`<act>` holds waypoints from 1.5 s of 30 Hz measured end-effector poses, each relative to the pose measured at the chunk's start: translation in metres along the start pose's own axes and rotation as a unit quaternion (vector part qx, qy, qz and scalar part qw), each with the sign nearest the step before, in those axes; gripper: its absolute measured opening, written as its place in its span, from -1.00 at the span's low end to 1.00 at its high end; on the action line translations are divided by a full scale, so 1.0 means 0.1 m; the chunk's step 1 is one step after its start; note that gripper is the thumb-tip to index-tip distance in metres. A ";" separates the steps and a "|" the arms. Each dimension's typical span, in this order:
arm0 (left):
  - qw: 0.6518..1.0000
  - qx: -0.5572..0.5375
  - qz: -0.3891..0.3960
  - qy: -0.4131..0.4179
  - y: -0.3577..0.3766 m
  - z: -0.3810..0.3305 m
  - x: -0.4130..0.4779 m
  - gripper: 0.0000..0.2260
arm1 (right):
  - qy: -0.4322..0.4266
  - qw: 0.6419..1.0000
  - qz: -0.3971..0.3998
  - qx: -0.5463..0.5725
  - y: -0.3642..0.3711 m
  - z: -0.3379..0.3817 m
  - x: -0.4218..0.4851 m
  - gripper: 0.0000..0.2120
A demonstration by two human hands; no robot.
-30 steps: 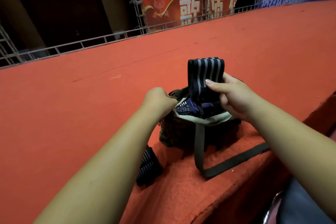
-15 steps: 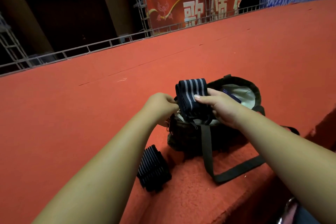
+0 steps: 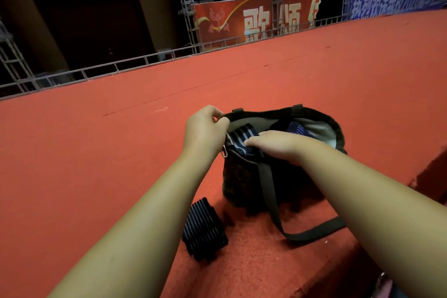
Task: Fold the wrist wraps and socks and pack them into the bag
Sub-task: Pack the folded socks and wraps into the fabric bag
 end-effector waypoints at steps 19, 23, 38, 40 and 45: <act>0.968 -0.146 0.145 -0.143 -0.21 0.32 -0.13 -0.69 | 0.006 0.997 -0.056 0.044 0.02 -0.07 -0.26 -0.39; 0.969 -0.165 0.130 -0.130 -0.23 0.45 -0.28 -0.79 | -0.026 0.983 -0.178 0.027 -0.12 -0.02 -0.59 -0.64; 0.971 0.018 0.143 -0.192 -0.40 1.98 -1.07 -0.85 | -0.149 0.959 -0.215 0.110 1.27 0.23 -1.27 -0.84; 0.973 -0.012 0.150 -0.176 -0.36 2.04 -1.14 -0.88 | -0.129 0.969 -0.197 0.071 1.52 0.05 -1.15 -0.84; 0.979 -0.037 0.141 -0.142 -0.35 2.02 -1.27 -0.89 | -0.106 0.973 -0.191 0.080 1.92 -0.27 -1.08 -0.79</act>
Point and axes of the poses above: each hand's wrist, its own x-axis towards the middle knuckle, its own y-axis out of the palm, z = x × y, the point moved 5 cm from there along x, towards the middle knuckle, and after that the axes turned 10 degrees about -y, right-handed, at the moved point
